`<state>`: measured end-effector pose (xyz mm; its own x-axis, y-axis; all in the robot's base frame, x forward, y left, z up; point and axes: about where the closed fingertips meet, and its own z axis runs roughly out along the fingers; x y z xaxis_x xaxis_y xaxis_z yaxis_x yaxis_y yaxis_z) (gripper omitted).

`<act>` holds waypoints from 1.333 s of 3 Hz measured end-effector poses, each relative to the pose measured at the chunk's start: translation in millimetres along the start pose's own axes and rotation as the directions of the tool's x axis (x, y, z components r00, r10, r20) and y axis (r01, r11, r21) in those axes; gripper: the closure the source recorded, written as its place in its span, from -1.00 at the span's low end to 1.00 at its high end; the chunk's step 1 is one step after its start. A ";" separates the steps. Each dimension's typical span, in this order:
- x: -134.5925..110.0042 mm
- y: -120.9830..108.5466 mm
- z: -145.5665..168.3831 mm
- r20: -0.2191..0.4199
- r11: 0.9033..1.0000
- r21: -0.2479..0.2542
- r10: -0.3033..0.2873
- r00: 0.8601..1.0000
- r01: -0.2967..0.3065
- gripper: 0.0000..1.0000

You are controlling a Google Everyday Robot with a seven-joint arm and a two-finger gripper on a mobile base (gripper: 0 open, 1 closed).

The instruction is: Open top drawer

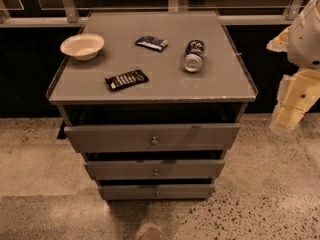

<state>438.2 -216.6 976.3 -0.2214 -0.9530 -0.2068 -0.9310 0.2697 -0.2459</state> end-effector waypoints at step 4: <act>42.3 76.7 82.3 0.172 0.973 0.000 0.226 0.959 -0.230 -1.00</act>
Offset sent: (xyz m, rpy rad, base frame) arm -0.0248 -0.0087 -0.0378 0.0007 -0.1232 -0.1261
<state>381.3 -224.9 870.7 -0.3732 -0.8289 -0.4167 -0.8554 0.4813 -0.1913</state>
